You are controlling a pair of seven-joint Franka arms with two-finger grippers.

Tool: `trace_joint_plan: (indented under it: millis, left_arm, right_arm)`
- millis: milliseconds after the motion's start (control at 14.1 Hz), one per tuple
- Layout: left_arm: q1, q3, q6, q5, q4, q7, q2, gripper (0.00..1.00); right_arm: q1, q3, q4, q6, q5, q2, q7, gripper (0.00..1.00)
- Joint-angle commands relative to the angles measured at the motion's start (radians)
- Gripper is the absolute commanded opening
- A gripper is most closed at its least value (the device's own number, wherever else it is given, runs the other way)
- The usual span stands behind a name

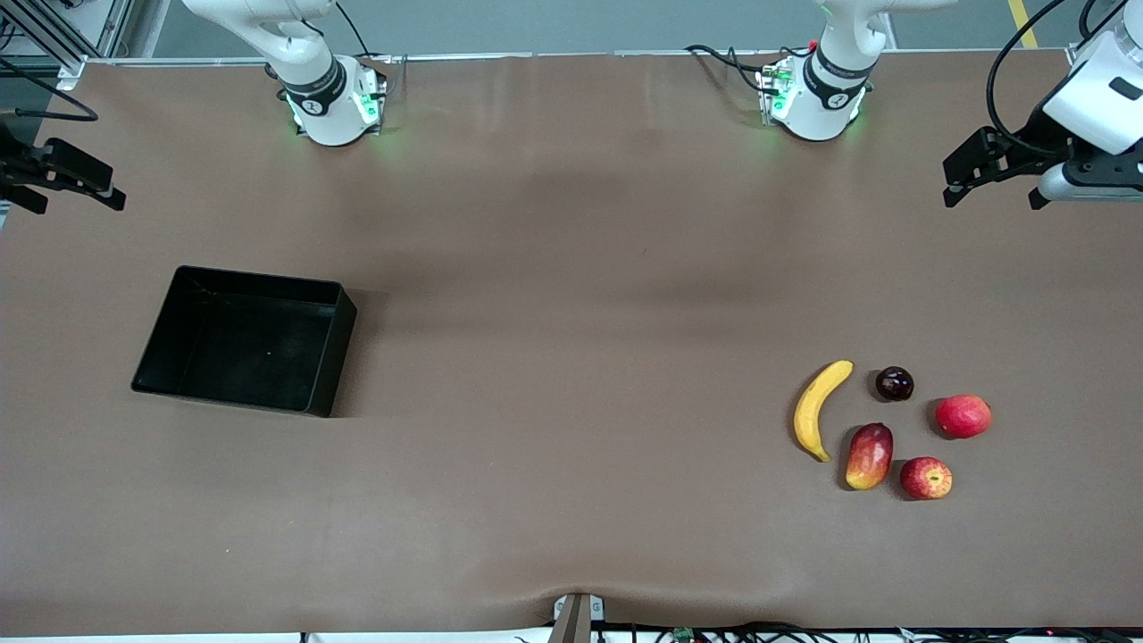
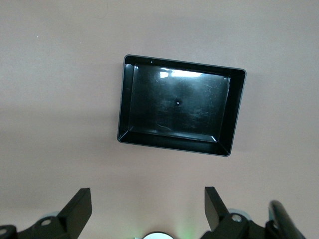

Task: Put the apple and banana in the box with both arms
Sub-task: 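Move the left gripper toward the fruit while the right gripper approaches the tray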

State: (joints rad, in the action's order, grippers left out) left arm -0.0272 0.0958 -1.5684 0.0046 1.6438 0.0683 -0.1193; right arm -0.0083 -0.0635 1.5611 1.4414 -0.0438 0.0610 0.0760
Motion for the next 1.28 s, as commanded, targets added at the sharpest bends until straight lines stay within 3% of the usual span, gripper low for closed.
trace_joint_plan:
  millis: [0, 496, 709, 1205]
  left_arm:
    - [0.001, -0.002, 0.019, -0.009, -0.027, -0.019, 0.010, 1.00]
    - [0.004, -0.004, 0.018, 0.006, -0.064, -0.016, 0.053, 1.00]
    - [0.006, -0.007, -0.005, 0.006, -0.067, -0.018, 0.101, 1.00]
    - [0.006, -0.033, -0.226, 0.055, -0.067, -0.019, 0.259, 1.00]
  right_arm:
    - [-0.013, 0.010, -0.013, -0.001, 0.013, -0.007, 0.001, 1.00]
    - [-0.016, 0.010, -0.047, 0.001, 0.018, -0.046, 0.002, 1.00]
    - [-0.047, 0.008, -0.087, 0.031, 0.027, -0.127, 0.004, 1.00]
    - [-0.136, 0.008, -0.098, 0.126, 0.094, -0.268, 0.140, 1.00]
